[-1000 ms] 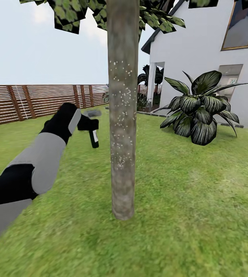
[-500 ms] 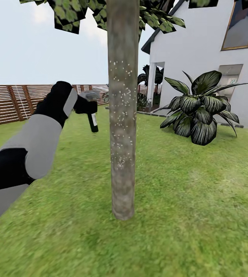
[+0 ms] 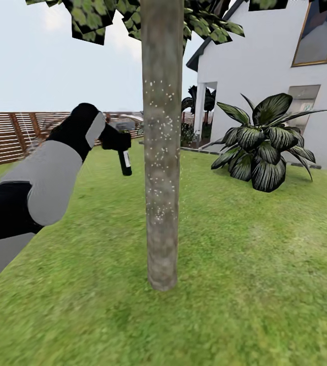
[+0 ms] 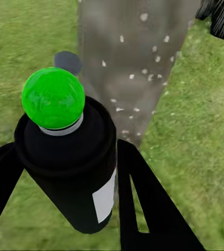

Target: In the garden, pick up the pesticide atomizer on the floor and spray pesticide onto both trees until each tree trunk is fully covered.

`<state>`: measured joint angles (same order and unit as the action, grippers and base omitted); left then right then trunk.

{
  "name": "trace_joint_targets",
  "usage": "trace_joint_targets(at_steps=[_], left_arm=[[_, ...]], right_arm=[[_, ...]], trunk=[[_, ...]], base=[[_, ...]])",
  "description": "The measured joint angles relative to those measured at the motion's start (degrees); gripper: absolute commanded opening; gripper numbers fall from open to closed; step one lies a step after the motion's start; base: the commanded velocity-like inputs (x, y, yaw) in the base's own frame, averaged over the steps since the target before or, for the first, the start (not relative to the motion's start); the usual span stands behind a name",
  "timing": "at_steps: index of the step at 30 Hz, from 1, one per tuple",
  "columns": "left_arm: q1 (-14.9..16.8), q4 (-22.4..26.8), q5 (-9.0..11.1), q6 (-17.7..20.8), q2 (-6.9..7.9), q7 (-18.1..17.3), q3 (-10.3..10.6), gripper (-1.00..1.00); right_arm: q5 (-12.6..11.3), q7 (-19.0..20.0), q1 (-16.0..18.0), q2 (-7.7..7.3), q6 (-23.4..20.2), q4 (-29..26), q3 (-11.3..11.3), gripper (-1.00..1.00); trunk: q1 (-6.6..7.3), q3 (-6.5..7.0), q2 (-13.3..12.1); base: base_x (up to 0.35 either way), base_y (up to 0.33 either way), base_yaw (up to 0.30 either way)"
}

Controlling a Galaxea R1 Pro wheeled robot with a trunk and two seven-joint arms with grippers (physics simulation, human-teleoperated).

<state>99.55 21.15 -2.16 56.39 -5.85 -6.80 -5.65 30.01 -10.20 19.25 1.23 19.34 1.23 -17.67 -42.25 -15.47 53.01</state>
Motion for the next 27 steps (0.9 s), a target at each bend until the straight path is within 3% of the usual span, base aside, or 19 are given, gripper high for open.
trace_joint_targets(at_steps=[5, 9, 16, 18, 22, 24, 27], left_arm=[[0.0, -9.1, -0.1, -1.2, -0.04, 0.1, -0.4, -1.00], [0.0, -15.0, -0.1, -5.4, -0.01, 0.1, -0.5, -1.00], [-0.2, -18.6, -0.1, -10.0, 0.05, 0.1, -0.5, -1.00], [-0.7, -18.8, -0.1, -13.1, 0.08, 0.1, -0.4, -1.00], [-4.6, -19.0, -0.2, -16.6, 0.16, 0.1, -0.4, -1.00], [-9.1, -19.0, -0.3, -21.8, 0.57, 0.1, -0.2, -1.00], [-13.0, -19.0, -0.2, -24.5, 0.87, 0.1, -0.4, -1.00]], right_arm=[[0.0, 0.0, 0.0, 0.00, 0.0, 0.0, 0.0, 1.00], [0.0, 0.0, 0.0, 0.00, 0.0, 0.0, 0.0, 1.00], [0.0, 0.0, 0.0, 0.00, 0.0, 0.0, 0.0, 1.00], [0.0, 0.0, 0.0, 0.00, 0.0, 0.0, 0.0, 1.00], [0.0, 0.0, 0.0, 0.00, 0.0, 0.0, 0.0, 1.00], [0.0, 0.0, 0.0, 0.00, 0.0, 0.0, 0.0, 1.00], [0.0, 0.0, 0.0, 0.00, 0.0, 0.0, 0.0, 1.00]], trunk=[[-0.01, 0.00, 0.0], [-0.01, 0.00, 0.0], [-0.01, 0.01, 0.0], [-0.01, 0.00, 0.0], [-0.01, -0.01, 0.0], [-0.02, -0.01, 0.0], [-0.01, -0.01, 0.0]], base=[[0.000, 0.000, 0.000], [0.000, 0.000, 0.000], [0.000, 0.000, 0.000], [0.000, 0.000, 0.000], [0.000, 0.000, 0.000], [0.000, 0.000, 0.000], [0.000, 0.000, 0.000]])
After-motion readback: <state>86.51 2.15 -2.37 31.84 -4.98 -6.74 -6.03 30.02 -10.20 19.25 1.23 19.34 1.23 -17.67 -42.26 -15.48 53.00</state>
